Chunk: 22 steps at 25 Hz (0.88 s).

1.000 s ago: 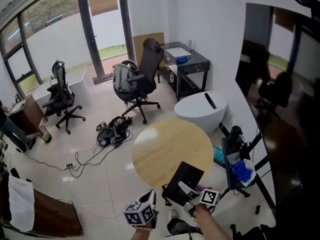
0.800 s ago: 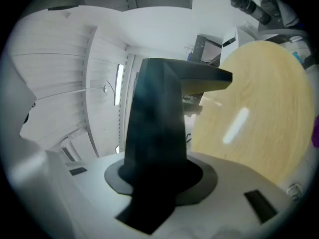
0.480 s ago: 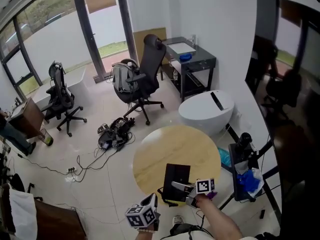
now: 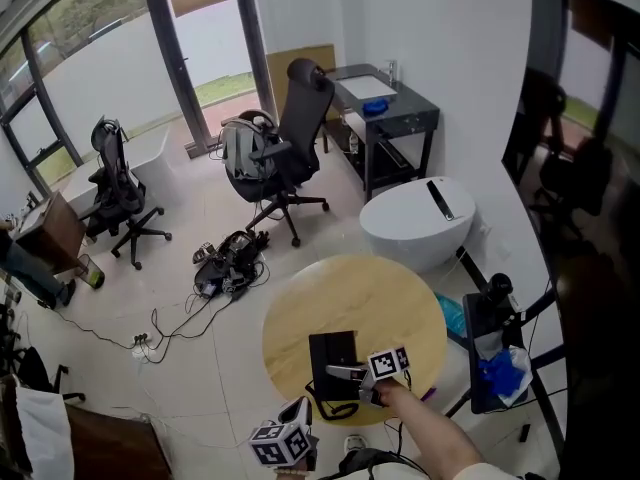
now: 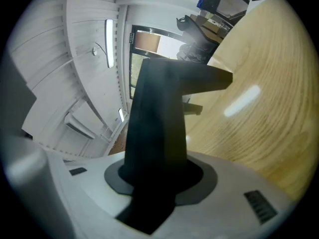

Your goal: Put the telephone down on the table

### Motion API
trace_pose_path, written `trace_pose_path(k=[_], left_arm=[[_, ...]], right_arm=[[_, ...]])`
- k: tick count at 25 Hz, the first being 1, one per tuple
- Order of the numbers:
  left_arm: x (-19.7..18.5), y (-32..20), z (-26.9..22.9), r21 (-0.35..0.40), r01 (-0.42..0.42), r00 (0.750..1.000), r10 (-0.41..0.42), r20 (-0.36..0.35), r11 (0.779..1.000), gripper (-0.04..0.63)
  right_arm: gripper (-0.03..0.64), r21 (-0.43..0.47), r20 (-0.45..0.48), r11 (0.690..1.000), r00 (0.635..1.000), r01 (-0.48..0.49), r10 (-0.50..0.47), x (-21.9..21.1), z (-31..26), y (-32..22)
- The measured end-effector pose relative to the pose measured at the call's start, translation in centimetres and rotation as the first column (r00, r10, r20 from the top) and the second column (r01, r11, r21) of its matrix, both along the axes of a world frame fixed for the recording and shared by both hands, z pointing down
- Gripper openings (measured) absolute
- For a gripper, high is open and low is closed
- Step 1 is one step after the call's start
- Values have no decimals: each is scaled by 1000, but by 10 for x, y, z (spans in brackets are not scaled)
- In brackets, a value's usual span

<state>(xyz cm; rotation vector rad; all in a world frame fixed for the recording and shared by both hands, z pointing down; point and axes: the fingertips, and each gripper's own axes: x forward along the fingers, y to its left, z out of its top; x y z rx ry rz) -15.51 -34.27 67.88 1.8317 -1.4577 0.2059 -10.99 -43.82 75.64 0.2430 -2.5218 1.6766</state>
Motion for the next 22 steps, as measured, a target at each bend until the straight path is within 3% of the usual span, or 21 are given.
trace_pose_path(k=[12, 22], left_arm=[[-5, -4, 11, -25, 16, 1000, -16, 16, 1000, -14], [-2, -6, 17, -36, 20, 1000, -19, 4, 999, -14]], right_arm=[[163, -38, 0, 999, 1000, -13, 13, 29, 40, -21], [167, 39, -67, 998, 997, 50, -47, 36, 53, -20]])
